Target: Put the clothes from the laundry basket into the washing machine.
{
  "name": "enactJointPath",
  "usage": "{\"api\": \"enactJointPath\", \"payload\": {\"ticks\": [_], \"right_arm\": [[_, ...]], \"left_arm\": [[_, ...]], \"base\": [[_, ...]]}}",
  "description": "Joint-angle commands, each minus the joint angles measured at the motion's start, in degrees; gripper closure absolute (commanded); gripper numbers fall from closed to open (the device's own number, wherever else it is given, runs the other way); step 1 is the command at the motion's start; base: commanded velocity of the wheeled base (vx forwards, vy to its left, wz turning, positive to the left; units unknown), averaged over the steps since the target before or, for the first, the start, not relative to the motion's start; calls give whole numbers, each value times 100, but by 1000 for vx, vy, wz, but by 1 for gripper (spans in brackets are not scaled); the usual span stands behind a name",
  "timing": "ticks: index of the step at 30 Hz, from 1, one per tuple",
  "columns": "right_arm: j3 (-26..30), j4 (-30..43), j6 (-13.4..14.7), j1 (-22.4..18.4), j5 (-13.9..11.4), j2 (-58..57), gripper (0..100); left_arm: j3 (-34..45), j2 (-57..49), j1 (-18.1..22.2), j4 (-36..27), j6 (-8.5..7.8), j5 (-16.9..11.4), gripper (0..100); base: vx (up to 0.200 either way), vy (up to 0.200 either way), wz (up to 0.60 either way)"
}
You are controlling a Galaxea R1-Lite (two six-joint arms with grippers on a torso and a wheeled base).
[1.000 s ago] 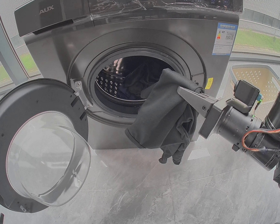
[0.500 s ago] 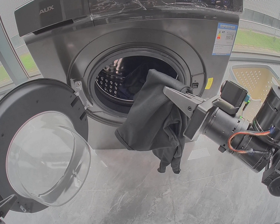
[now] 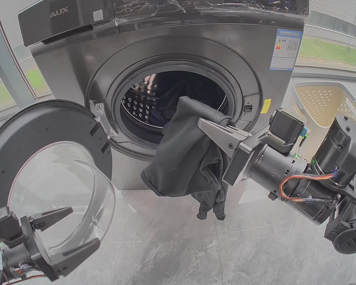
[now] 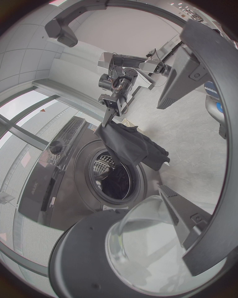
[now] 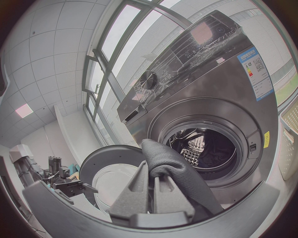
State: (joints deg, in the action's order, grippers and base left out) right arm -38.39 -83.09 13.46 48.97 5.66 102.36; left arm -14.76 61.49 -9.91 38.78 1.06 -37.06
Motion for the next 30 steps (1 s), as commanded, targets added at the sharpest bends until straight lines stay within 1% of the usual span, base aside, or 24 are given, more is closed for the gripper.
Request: {"api": "enactJointPath", "payload": {"ticks": [1,4,5,6,7,11,16,24,28,30], "right_arm": [[-2,-23,-1,60,14,143,100],[33,-49,-1,69,14,152,100],[33,-49,-1,78,14,152,100],[33,-49,-1,78,14,152,100],[24,-49,-1,95,23,152,100],[33,-49,-1,113,23,152,100],[16,-49,8,130,23,152,100],[24,-58,8,148,23,152,100],[33,-58,8,148,23,161,100],[33,-58,8,148,23,179,100]], "left_arm": [[-501,2007,-635,1062,43,41,0],[-791,2412,-819,1106,52,225,0],[-870,2508,-863,1114,61,243,0],[-870,2508,-863,1114,61,243,0],[-1125,2737,-960,1114,61,252,0],[-1477,2983,-1083,1106,61,287,0],[-1855,3308,-1197,1114,122,322,0],[-2198,3712,-1443,1158,122,322,0],[-2241,3941,-1628,1334,122,340,0],[-2268,4020,-1646,1404,122,349,0]], "base": [[0,0,0],[0,0,0],[0,0,0],[0,0,0],[0,0,0],[0,0,0],[0,0,0],[0,0,0],[0,0,0],[0,0,0]]}}
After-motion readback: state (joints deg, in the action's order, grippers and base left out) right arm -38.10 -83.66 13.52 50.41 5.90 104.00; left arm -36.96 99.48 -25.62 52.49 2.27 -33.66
